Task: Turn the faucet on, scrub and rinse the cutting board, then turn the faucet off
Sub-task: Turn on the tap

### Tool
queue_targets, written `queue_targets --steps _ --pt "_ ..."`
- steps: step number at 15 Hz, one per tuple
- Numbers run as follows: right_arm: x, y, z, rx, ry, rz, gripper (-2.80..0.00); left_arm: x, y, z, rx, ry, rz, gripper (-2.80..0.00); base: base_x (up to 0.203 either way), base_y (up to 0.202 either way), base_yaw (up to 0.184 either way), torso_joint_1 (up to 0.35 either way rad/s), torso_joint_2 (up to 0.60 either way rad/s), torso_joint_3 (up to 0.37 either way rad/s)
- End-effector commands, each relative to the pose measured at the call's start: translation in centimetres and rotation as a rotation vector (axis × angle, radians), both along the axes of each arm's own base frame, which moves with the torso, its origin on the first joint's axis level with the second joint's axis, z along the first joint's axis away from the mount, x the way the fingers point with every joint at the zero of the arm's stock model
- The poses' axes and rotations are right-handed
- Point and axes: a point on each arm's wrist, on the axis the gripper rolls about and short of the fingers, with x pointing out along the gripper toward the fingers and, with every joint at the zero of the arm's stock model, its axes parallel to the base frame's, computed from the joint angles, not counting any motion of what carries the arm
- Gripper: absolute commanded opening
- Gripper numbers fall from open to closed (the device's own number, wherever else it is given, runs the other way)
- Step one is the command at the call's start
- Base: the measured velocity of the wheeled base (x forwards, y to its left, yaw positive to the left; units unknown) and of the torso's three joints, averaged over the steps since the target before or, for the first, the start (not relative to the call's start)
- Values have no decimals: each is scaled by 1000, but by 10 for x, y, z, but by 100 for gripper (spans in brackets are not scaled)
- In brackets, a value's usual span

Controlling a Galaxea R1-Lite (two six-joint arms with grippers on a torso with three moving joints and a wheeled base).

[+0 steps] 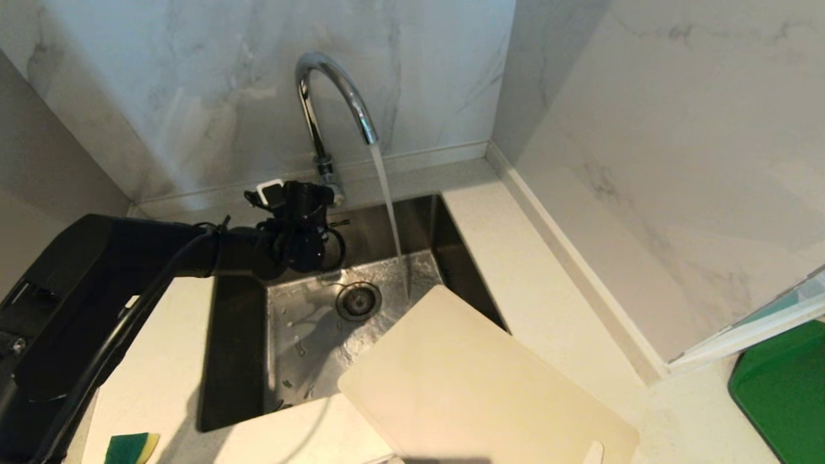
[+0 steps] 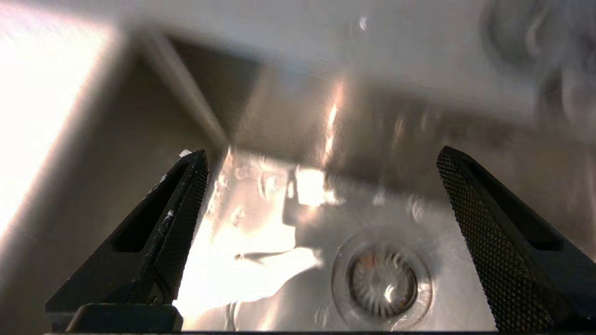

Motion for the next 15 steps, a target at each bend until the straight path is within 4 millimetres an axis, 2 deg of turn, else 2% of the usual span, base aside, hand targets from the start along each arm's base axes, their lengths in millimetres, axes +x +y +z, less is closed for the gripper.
queue_targets --steps 1,4,8,15 --pt "0 0 0 0 2 1 -280 -2 1 7 -10 -19 4 0 0 0 0 0 0 0" --pt "0 0 0 0 2 1 -280 -7 2 15 -13 -23 1 0 0 0 0 0 0 0" --pt "0 0 0 0 2 1 -280 -31 9 45 -28 -26 -34 0 0 0 0 0 0 0" --pt "0 0 0 0 2 1 -280 -90 27 98 -73 -20 -183 0 0 0 0 0 0 0"
